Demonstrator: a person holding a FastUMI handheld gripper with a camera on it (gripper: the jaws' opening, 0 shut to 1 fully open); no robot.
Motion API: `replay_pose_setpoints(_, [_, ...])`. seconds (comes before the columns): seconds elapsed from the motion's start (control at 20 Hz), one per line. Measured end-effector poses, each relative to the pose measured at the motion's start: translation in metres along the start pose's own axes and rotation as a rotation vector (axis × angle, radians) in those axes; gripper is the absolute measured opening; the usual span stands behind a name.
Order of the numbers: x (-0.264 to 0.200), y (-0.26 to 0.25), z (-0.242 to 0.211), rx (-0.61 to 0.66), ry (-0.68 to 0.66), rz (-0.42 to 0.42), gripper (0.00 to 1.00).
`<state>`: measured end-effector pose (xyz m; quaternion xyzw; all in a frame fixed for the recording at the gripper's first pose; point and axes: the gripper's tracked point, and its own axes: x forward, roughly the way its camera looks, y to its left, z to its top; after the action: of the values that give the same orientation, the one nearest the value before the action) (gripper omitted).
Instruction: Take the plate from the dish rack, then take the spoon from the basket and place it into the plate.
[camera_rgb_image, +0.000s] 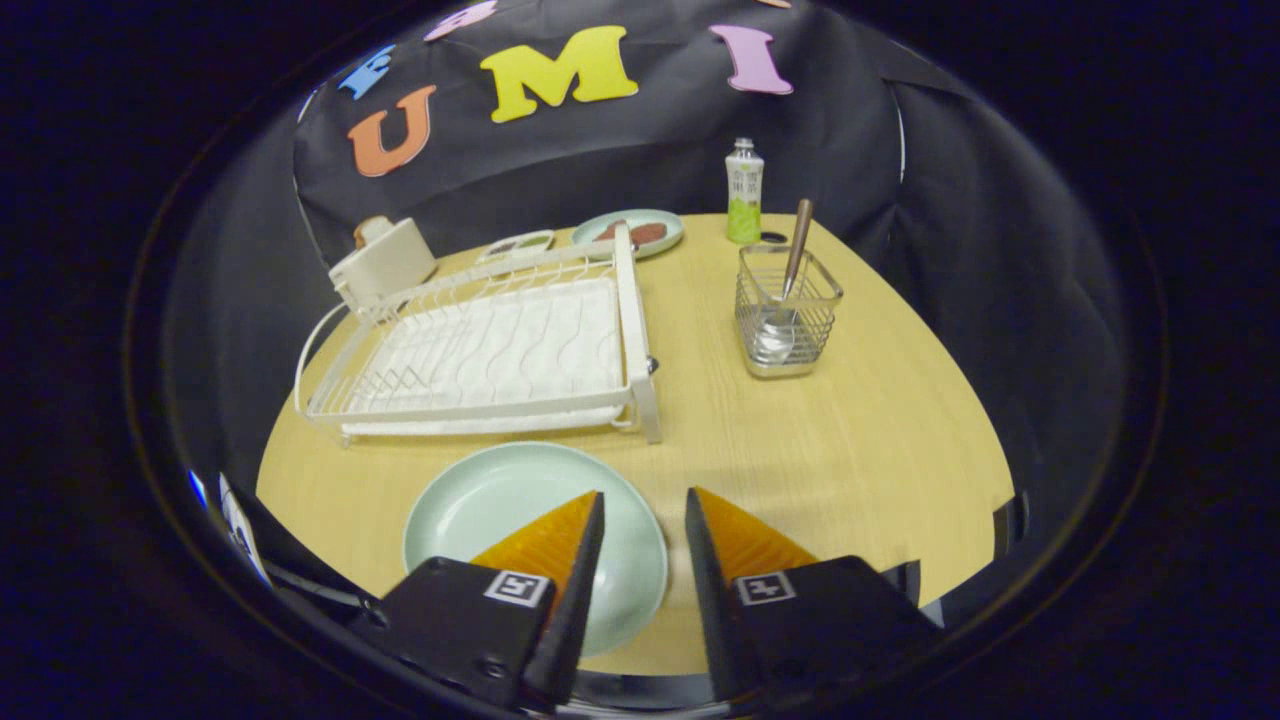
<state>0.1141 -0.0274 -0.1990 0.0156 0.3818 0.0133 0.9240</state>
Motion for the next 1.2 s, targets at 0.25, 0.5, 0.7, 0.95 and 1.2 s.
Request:
replay_pose_setpoints(0.25, [0.001, -0.022, 0.013, -0.025, -0.074, -0.077, 0.92])
replay_pose_setpoints(0.5, [0.000, -0.047, 0.046, -0.040, -0.181, -0.114, 0.94])
replay_pose_setpoints(0.7, [0.006, -0.063, 0.080, -0.008, -0.255, -0.072, 0.94])
replay_pose_setpoints(0.95, [0.034, -0.093, 0.121, 0.026, -0.258, -0.042, 0.94])
replay_pose_setpoints(1.2, [0.070, -0.115, 0.176, 0.018, -0.294, -0.031, 0.93])
